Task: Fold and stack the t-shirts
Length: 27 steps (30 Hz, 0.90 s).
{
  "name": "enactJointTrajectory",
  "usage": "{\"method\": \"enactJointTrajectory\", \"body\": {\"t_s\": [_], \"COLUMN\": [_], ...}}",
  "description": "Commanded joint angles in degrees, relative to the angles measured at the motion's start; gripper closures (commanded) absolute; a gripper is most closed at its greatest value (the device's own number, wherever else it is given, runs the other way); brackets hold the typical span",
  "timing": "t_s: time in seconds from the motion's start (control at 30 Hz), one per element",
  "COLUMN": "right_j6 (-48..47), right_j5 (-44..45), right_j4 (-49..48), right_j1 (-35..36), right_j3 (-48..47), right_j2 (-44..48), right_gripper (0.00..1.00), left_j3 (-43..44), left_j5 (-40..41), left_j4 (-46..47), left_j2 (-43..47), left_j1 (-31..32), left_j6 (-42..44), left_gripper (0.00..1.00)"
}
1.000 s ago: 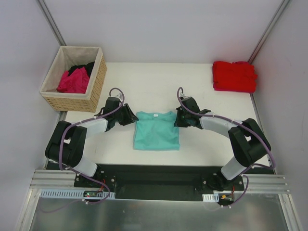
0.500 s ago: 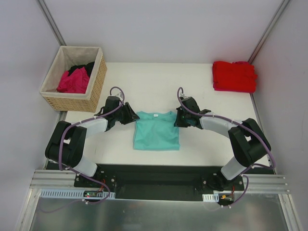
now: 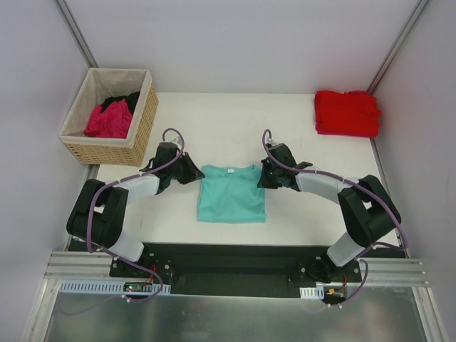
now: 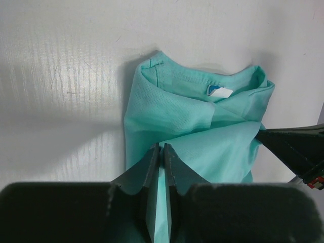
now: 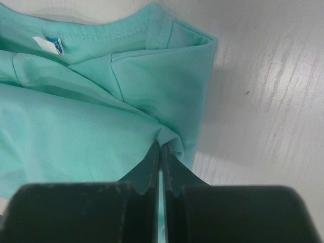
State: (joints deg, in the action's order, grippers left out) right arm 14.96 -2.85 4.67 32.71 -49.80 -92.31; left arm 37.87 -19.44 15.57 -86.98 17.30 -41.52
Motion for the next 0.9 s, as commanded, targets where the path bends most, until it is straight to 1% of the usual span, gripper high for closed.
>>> {"method": "enactJointTrajectory", "body": {"t_s": [0.0,0.03,0.17,0.27,0.5,0.73,0.87], "right_j6": [0.3,0.2,0.0,-0.3,-1.8,-2.0,-1.9], "right_j5": [-0.6,-0.5,-0.2,0.3,2.3,2.5,2.5], "right_j4": [-1.1,-0.9,-0.4,0.6,4.3,5.9,6.2], "right_j1": [-0.3,-0.3,-0.2,-0.3,-0.3,-0.2,-0.2], "right_j3": [0.5,0.4,0.1,-0.5,-3.3,-5.4,-6.8], "right_j2": [0.8,0.8,1.4,3.0,7.0,7.7,7.4], "right_gripper": [0.99,0.99,0.99,0.99,0.99,0.99,1.00], "left_j3": [0.5,0.5,0.5,0.6,2.5,3.4,4.5], "left_j5": [-1.4,-1.7,-2.5,-2.7,-2.2,-1.9,-1.7], "left_j4": [1.7,2.0,2.7,2.7,-0.5,-1.3,-1.8], "left_j2": [-0.6,-0.8,-1.7,-0.3,3.4,5.9,5.8], "left_j1": [0.5,0.5,0.5,0.5,0.5,0.5,0.5], "left_j6": [-0.4,-0.5,-1.1,-1.0,-0.1,-0.3,-0.2], "left_gripper": [0.97,1.00,1.00,1.00,1.00,1.00,1.00]}}
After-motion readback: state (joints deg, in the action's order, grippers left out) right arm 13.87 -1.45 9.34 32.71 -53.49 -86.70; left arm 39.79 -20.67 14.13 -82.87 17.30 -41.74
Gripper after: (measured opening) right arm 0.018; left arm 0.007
